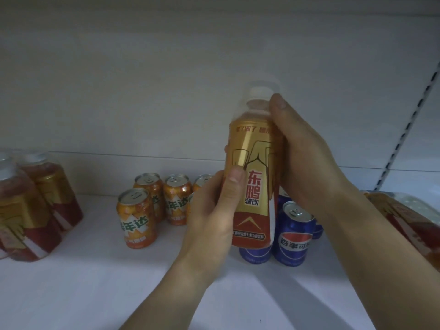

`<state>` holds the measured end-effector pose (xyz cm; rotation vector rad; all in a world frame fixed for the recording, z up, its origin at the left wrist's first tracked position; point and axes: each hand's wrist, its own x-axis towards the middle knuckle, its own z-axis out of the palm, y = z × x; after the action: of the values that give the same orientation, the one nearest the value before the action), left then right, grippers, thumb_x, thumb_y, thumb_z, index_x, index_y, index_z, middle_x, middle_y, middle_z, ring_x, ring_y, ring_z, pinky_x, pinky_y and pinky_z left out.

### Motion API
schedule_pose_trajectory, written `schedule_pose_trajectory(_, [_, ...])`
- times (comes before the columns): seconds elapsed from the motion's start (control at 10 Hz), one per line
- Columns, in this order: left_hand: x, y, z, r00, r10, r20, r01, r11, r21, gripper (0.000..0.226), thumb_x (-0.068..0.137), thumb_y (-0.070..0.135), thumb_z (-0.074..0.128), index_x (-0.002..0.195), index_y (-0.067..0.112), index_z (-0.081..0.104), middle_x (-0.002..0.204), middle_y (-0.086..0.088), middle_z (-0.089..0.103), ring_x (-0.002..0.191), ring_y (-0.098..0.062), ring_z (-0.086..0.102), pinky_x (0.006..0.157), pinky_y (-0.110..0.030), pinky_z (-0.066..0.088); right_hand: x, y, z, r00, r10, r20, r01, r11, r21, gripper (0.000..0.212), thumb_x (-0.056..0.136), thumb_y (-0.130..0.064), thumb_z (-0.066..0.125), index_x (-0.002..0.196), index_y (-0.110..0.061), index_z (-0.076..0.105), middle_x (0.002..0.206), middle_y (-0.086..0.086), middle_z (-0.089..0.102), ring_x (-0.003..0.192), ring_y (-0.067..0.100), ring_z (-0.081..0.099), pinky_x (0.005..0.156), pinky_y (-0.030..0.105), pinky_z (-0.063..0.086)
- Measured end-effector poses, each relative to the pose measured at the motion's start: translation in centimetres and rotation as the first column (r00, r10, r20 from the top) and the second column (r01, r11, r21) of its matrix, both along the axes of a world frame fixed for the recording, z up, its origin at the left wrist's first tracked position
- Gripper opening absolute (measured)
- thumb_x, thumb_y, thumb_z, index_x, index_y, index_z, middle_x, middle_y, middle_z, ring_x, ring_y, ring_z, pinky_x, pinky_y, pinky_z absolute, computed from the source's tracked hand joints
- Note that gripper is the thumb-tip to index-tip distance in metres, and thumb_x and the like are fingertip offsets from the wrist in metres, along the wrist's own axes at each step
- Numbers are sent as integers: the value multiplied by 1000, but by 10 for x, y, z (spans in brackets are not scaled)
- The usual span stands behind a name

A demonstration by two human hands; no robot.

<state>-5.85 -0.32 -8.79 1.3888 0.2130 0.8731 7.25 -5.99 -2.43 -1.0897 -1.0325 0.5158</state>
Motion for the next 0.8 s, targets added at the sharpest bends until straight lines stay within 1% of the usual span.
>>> schedule_pose_trajectory(0.1, [-1,7,1,998,-7,64,10,999,-52,33,86,60,53,96,41,78,103,-4,78,95,-22,76,84,-40,62,2,-4,1,991,113,75,-110,993,-38,52,99,-50,50,139,-18,59,122,4,72,115,23,70,99,42,55])
schedule_pose_trajectory(0.2, [-1,13,3,992,71,104,-57,990,-127,43,84,57,56,110,27,73,109,-7,77,100,-25,75,93,-50,57,0,-4,1,967,100,233,-83,993,-81,51,93,-37,61,141,-20,54,118,0,75,112,21,72,94,39,57])
schedule_pose_trajectory(0.3, [0,18,4,982,155,108,-142,982,-123,61,76,64,64,114,17,69,110,-9,76,104,-26,73,97,-56,53,-2,-5,4,947,20,321,-25,1000,10,62,84,-28,73,141,-18,52,116,-1,76,110,17,73,88,32,60])
schedule_pose_trajectory(0.4, [-4,27,6,980,157,119,-160,987,16,57,77,62,72,117,22,69,113,-7,76,107,-27,72,91,-53,56,-3,-6,6,912,-22,409,-9,997,74,78,74,-24,87,143,-16,50,120,0,75,112,21,73,94,38,60])
schedule_pose_trajectory(0.5, [-11,38,8,994,52,91,-69,977,199,50,90,28,73,136,18,57,125,-3,71,118,-23,67,93,-40,57,-4,-6,6,890,-64,451,-1,990,141,72,71,-15,88,136,-15,57,120,-1,75,113,22,72,96,37,59])
schedule_pose_trajectory(0.6, [-13,43,6,993,108,48,-118,939,324,70,81,-3,79,139,26,53,126,9,69,120,-12,65,92,-25,56,-4,-8,7,881,-40,472,-36,988,153,73,67,-9,89,133,-19,58,122,-4,74,117,20,70,97,33,57])
schedule_pose_trajectory(0.7, [-11,42,0,927,370,67,-365,840,401,77,76,-2,83,128,47,54,123,25,66,117,1,63,92,-21,55,-11,-10,8,845,0,534,-58,994,92,83,65,-5,94,136,-18,55,129,-5,70,124,19,66,102,32,54])
schedule_pose_trajectory(0.8, [-11,40,0,860,500,104,-496,770,400,77,75,-6,81,128,44,56,124,25,65,117,3,61,95,-26,55,-14,-12,9,799,47,599,-93,995,46,81,66,3,94,134,-23,56,135,-9,66,129,18,62,105,33,52])
